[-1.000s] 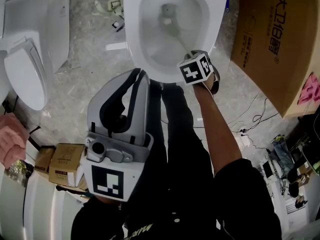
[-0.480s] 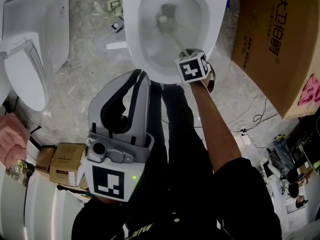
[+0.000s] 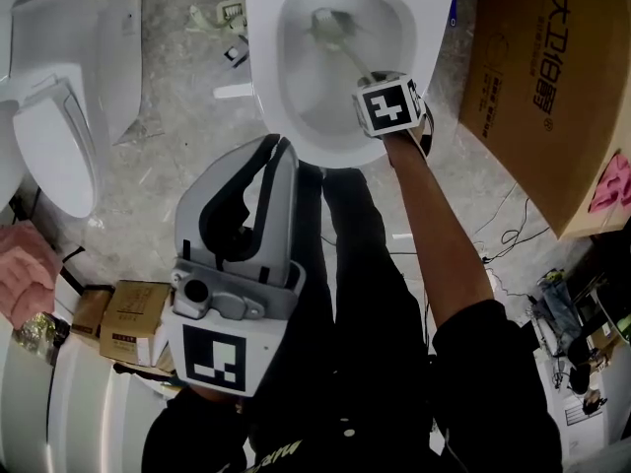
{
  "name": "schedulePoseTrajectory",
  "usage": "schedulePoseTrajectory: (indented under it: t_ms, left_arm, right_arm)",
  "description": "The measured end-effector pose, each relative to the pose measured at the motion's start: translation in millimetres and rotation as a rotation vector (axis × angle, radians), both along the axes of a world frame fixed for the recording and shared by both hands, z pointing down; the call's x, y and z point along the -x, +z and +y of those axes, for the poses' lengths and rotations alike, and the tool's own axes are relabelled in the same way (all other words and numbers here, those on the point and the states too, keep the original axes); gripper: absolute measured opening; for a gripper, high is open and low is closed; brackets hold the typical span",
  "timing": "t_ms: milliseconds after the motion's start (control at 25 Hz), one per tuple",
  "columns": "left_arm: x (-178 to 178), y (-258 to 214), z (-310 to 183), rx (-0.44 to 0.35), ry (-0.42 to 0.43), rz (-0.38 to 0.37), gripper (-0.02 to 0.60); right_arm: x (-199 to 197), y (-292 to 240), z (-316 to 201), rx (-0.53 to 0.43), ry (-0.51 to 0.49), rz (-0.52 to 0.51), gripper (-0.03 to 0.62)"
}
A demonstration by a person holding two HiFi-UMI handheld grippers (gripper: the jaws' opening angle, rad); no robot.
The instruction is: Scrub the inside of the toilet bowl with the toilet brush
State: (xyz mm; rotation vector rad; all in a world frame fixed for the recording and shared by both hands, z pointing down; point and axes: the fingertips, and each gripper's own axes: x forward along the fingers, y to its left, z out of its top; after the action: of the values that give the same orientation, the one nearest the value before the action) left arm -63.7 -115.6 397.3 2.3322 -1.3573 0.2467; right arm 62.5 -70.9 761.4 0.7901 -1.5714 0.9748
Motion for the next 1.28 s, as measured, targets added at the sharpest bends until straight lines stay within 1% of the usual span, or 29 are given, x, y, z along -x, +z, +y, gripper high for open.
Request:
schedulePoseTrajectory:
  t_ms: [160, 400, 560, 680, 800, 960, 1120, 1280]
  left_arm:
    - [-2.7, -6.7, -0.5, -0.014, 0.007, -0.006, 0.034]
    - [-11.0, -22.2, 0.5, -0.045, 0.016, -0.014, 0.034]
    - [-17.7, -29.8, 7.1, -0.045, 0.021, -0.018, 0.034]
    - [-22.6, -46.7, 13.7, -0.051, 0.017, -0.014, 0.034]
    - [-26.6, -70.5, 18.0, -0.073, 0.031, -0.015, 0.034]
    - [-32.5, -113.7, 27.7, -0.082, 0.051, -0.027, 0.034]
    - [-33.0, -158.0, 27.2, -0.140, 0.052, -0.030, 0.034]
    - [-34.0, -202.2, 36.6, -0.172, 0.052, -0.023, 0.034]
  right_arm:
    - [-1.2, -1.6, -13.0, -0.034, -0.043, -0.014, 0.087]
    - [-9.0, -7.7, -3.7, -0.045, -0.074, -0.016, 0.087]
    - [-12.8, -26.0, 4.5, -0.079, -0.079, -0.028, 0.087]
    - [-20.6, -49.7, 12.9, -0.109, -0.082, -0.037, 0.087]
    - [-30.9, -82.3, 18.3, -0.149, -0.070, -0.049, 0.087]
    - [-39.0, -144.1, 38.0, -0.197, -0.061, -0.108, 0.088]
    - [-48.6, -208.1, 33.0, -0.312, -0.074, -0.155, 0.087]
    - [-55.0, -289.3, 32.9, -0.431, -0.078, -0.200, 0.088]
